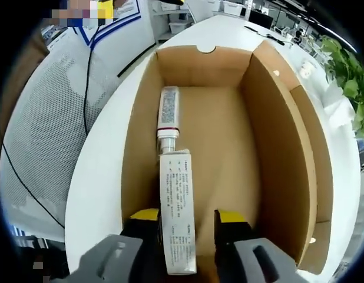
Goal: Operate the shoe box by opening the lid, removing the specified soft item, and placing it in the target area until the item is outside and the box remains undamaged.
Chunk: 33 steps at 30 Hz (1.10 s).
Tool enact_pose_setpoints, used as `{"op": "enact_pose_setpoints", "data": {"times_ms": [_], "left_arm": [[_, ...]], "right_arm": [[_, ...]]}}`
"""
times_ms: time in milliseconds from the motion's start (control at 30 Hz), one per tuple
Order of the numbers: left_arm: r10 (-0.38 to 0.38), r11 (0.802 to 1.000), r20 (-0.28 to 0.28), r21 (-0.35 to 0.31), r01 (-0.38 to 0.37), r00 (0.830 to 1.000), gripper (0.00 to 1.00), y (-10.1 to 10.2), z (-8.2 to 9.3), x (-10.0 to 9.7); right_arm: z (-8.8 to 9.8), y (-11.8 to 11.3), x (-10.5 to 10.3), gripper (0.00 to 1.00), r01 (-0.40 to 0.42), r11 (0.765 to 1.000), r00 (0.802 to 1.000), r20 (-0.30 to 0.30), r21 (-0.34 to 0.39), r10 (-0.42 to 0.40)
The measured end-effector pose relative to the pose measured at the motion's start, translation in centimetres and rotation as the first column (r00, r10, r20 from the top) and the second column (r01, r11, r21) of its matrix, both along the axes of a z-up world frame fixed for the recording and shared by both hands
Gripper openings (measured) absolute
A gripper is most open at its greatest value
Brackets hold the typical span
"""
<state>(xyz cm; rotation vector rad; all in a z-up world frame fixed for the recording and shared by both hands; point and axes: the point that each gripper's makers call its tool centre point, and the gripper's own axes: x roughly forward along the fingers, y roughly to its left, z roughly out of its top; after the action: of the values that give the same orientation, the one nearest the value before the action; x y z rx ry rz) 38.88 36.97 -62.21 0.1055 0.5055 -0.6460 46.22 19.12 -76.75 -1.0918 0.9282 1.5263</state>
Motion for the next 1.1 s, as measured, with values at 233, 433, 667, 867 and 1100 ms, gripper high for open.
{"op": "enact_pose_setpoints", "data": {"times_ms": [233, 433, 667, 867, 1100], "left_arm": [[0.01, 1.0, -0.002, 0.003, -0.01, 1.0, 0.56, 0.5, 0.0, 0.1], [0.011, 1.0, -0.009, 0.003, -0.011, 1.0, 0.56, 0.4, -0.3, -0.1], [0.007, 1.0, -0.014, 0.005, -0.007, 1.0, 0.56, 0.1, -0.4, -0.3], [0.011, 1.0, -0.013, 0.005, -0.011, 1.0, 0.55, 0.2, -0.2, -0.3], [0.013, 1.0, -0.013, 0.005, -0.013, 1.0, 0.55, 0.2, 0.0, -0.4]], "right_arm": [[-0.7, 0.0, -0.2, 0.23, -0.041, 0.999, 0.999, 0.01, -0.022, 0.041], [-0.6, 0.0, -0.6, 0.18, -0.02, 1.0, 1.0, -0.008, -0.003, 0.02], [-0.5, 0.1, -0.9, 0.17, -0.007, 1.0, 1.0, -0.008, 0.011, 0.007], [0.0, 0.1, -0.5, 0.17, 0.027, 0.999, 1.0, 0.009, 0.027, -0.027], [0.5, 0.5, -0.4, 0.17, 0.072, 0.996, 0.997, 0.008, 0.057, -0.072]]}}
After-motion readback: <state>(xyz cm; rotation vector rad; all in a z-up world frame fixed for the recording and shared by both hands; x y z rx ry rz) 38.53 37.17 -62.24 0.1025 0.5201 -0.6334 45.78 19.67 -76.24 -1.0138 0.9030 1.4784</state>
